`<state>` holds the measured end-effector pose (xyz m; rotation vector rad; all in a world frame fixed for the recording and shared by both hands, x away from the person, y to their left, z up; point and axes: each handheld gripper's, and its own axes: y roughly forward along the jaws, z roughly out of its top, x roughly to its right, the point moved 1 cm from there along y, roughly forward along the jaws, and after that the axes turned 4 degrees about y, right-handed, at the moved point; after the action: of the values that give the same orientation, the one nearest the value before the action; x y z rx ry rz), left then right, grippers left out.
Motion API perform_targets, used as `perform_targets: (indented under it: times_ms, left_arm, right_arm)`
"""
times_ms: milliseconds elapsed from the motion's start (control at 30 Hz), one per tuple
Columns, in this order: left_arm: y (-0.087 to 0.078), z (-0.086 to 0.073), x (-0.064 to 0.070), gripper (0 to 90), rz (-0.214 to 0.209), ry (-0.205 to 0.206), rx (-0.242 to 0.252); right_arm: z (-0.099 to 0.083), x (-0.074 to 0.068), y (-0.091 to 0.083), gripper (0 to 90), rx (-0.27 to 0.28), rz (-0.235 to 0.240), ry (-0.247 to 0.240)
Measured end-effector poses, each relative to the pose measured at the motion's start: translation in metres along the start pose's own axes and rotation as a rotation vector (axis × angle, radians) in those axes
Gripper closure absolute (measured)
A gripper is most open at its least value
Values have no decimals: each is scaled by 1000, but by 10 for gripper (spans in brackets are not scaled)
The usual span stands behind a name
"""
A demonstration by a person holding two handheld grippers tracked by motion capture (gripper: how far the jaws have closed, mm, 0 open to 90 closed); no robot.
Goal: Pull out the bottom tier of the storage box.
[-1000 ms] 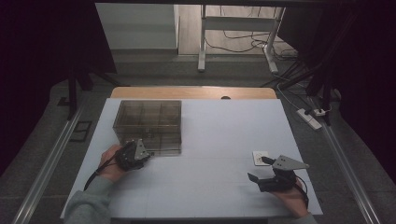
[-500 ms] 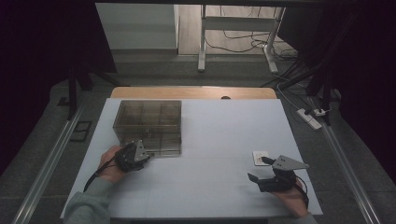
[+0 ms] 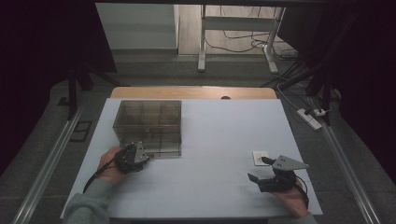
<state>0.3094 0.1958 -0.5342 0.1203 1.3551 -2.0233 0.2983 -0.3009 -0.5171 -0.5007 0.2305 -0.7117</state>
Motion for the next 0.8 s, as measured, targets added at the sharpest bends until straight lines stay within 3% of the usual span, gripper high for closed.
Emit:
perform_targets:
  times_ms: [800]
  left_arm:
    - [-7, -5, 7, 571, -9, 3, -4]
  right_arm:
    - [-1, 0, 0, 123, -5, 1, -1]
